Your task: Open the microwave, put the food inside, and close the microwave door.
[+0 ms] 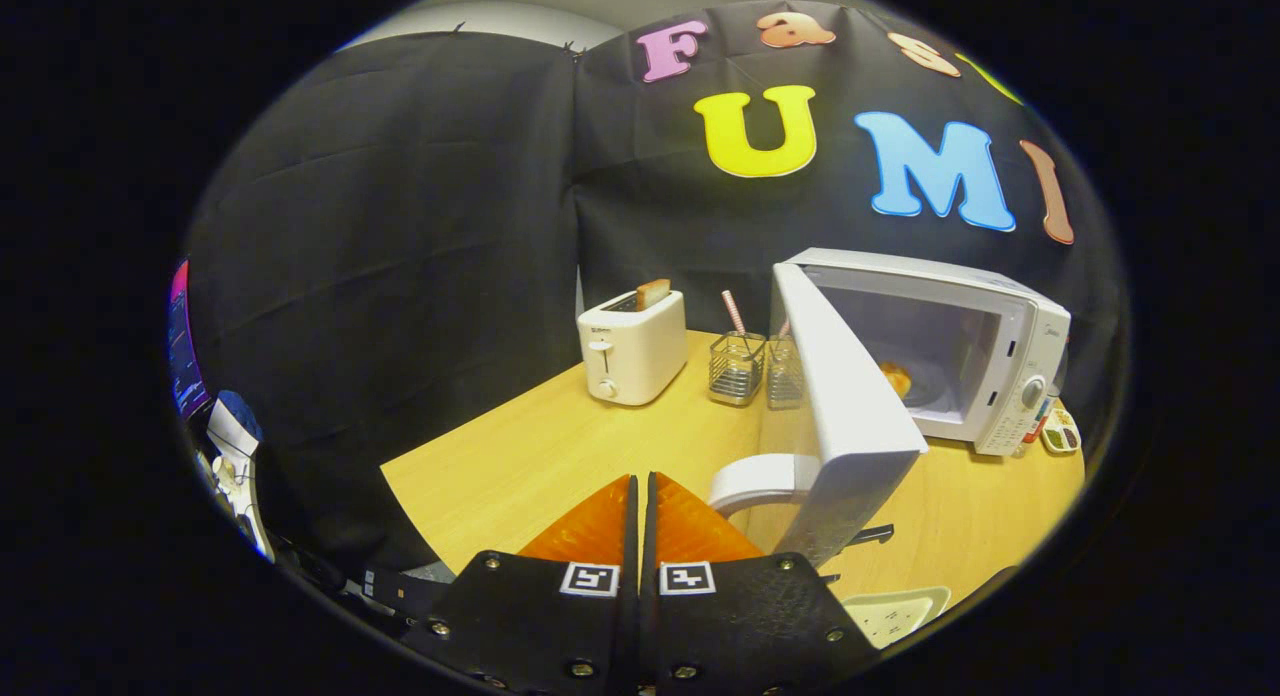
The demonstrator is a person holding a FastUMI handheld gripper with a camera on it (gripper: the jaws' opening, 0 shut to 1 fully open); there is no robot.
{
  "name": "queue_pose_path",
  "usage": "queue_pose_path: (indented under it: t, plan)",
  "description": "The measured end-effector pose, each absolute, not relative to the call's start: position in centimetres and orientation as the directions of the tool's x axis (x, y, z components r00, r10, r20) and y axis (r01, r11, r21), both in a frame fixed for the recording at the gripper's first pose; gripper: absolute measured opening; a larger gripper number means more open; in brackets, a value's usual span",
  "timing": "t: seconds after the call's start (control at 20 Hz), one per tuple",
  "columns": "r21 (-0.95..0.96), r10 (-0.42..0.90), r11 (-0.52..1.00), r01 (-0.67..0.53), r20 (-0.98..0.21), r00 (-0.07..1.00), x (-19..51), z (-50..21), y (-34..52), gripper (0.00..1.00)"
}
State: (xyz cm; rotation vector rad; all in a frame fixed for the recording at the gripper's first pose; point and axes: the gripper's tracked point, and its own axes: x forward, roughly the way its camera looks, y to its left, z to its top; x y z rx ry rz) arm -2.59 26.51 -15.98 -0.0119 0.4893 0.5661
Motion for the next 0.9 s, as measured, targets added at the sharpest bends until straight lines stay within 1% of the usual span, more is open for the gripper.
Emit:
queue_pose_path:
  t: [0.4,0.9]
  plan:
    - [0.121,0.41,0.908,-0.402,-0.456,0.789,1.6,-16.2,19.5,0.01]
    - [0.107,0.306,0.951,-0.29,-0.452,0.838,6.9,-16.9,12.7,0.01]
